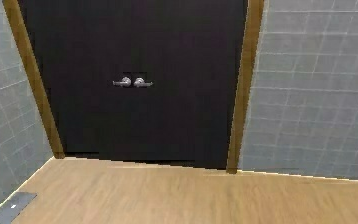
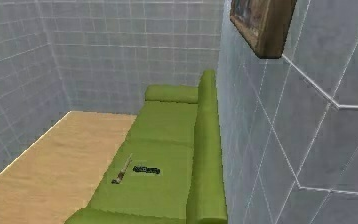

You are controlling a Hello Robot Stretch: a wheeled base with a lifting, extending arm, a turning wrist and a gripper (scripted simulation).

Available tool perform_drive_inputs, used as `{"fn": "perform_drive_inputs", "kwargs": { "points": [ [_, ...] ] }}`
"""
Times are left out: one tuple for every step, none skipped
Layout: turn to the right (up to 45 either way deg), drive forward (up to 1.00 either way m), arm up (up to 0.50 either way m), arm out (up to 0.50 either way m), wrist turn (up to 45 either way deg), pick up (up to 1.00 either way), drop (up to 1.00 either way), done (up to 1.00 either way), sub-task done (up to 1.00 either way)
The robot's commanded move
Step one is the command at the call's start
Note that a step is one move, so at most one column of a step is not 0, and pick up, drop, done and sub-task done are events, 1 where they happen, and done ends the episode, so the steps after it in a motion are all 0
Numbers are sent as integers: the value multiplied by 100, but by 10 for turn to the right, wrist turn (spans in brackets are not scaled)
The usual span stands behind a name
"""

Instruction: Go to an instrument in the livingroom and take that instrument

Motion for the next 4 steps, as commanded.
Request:
{"fn": "perform_drive_inputs", "kwargs": {
  "points": [
    [-450, 0, 0, 0, 0, 0, 0, 0, 0],
    [-390, 0, 0, 0, 0, 0, 0, 0, 0],
    [0, 50, 0, 0, 0, 0, 0, 0, 0],
    [450, 0, 0, 0, 0, 0, 0, 0, 0]
  ]
}}
